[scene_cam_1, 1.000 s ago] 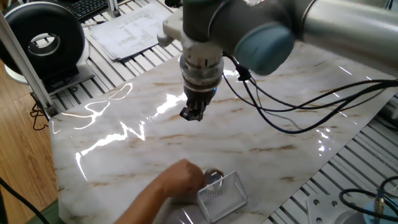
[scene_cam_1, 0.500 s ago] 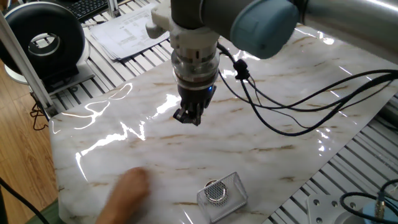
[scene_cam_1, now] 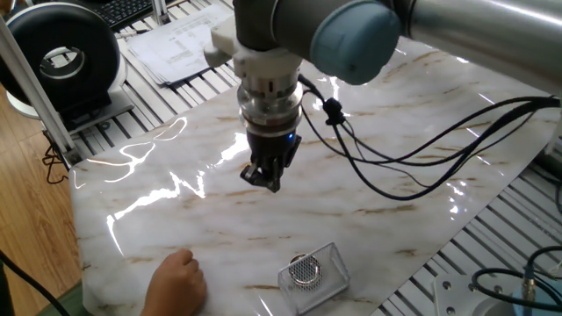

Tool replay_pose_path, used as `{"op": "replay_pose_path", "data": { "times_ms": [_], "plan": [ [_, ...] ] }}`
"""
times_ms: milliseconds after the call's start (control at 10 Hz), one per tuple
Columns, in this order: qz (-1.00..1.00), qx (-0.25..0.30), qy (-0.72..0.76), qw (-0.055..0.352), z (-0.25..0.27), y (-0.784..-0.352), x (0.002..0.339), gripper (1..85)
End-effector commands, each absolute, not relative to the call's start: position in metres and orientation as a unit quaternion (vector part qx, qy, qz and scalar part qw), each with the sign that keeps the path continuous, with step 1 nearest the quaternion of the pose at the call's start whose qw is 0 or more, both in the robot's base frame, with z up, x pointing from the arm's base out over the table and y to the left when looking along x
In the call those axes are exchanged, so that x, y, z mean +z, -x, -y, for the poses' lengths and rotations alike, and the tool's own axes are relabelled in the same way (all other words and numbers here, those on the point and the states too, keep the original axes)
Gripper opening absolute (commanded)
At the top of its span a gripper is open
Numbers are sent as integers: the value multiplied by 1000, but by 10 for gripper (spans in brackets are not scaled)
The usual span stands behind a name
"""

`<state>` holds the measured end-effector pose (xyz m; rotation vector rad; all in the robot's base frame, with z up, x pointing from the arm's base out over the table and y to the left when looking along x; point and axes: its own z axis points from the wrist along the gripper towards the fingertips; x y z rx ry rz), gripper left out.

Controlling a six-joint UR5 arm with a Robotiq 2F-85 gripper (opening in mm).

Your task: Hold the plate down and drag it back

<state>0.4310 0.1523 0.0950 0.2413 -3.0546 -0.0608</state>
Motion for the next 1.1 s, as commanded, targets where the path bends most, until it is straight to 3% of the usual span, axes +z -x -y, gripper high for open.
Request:
{"op": "replay_pose_path", "data": {
  "times_ms": [0, 400, 800, 1000],
  "plan": [
    [996, -33, -78, 37, -161, -439, 82, 17],
    [995, -39, -93, 7, -165, -454, 82, 13],
    [996, -12, -72, 48, -150, -434, 82, 13],
    [998, 12, -45, 40, -138, -439, 82, 13]
  ]
}}
